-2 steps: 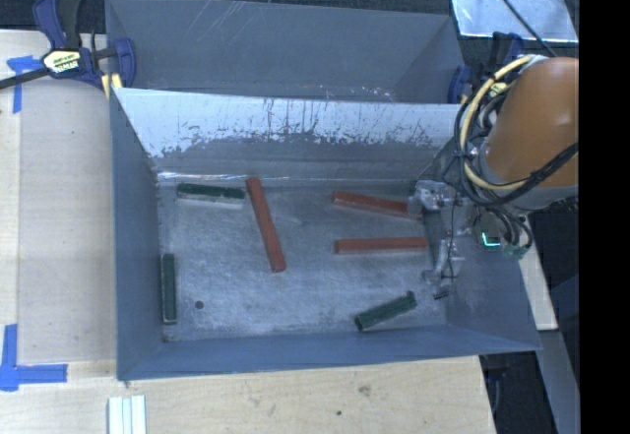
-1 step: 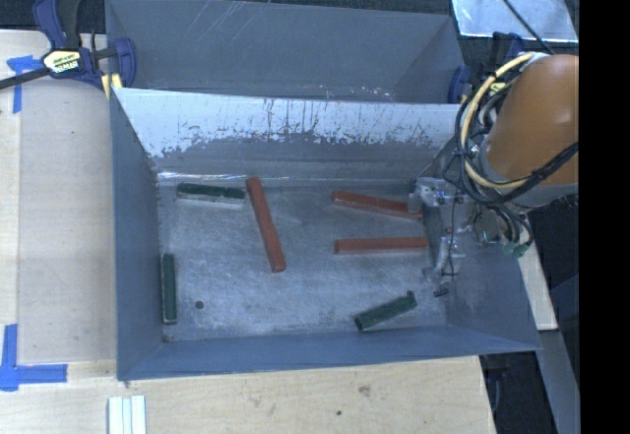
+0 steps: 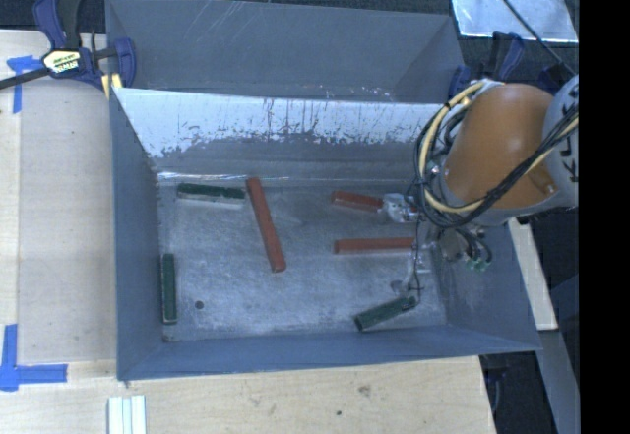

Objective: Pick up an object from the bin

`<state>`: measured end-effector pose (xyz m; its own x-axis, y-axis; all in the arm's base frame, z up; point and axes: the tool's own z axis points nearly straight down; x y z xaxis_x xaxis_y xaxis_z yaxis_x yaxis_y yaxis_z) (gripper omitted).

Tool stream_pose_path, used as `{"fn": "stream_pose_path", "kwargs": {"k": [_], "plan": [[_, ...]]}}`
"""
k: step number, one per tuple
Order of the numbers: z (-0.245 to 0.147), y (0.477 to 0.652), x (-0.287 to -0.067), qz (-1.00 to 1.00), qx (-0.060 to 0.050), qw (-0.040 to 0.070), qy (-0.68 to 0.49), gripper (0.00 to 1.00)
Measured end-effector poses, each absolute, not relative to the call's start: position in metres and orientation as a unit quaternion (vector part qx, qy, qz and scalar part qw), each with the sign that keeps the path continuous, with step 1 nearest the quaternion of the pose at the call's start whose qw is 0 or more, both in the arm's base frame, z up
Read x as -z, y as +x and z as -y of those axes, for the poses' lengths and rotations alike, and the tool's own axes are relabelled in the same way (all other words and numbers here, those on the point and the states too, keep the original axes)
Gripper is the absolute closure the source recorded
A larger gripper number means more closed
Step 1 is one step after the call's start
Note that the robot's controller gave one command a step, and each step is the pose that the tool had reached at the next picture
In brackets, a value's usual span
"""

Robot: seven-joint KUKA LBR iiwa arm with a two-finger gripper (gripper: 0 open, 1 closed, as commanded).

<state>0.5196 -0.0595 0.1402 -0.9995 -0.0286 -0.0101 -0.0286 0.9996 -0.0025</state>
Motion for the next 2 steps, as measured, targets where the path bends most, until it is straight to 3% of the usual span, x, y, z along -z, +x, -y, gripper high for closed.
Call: {"fn": "stream_pose_path", "kwargs": {"k": [1, 2], "plan": [[0.039, 0.517, -0.088, -0.999, 0.0, 0.002, 0.044, 0.0], [0.061, 0.516, -0.073, -0.993, -0.001, 0.001, 0.116, 0.0]]}}
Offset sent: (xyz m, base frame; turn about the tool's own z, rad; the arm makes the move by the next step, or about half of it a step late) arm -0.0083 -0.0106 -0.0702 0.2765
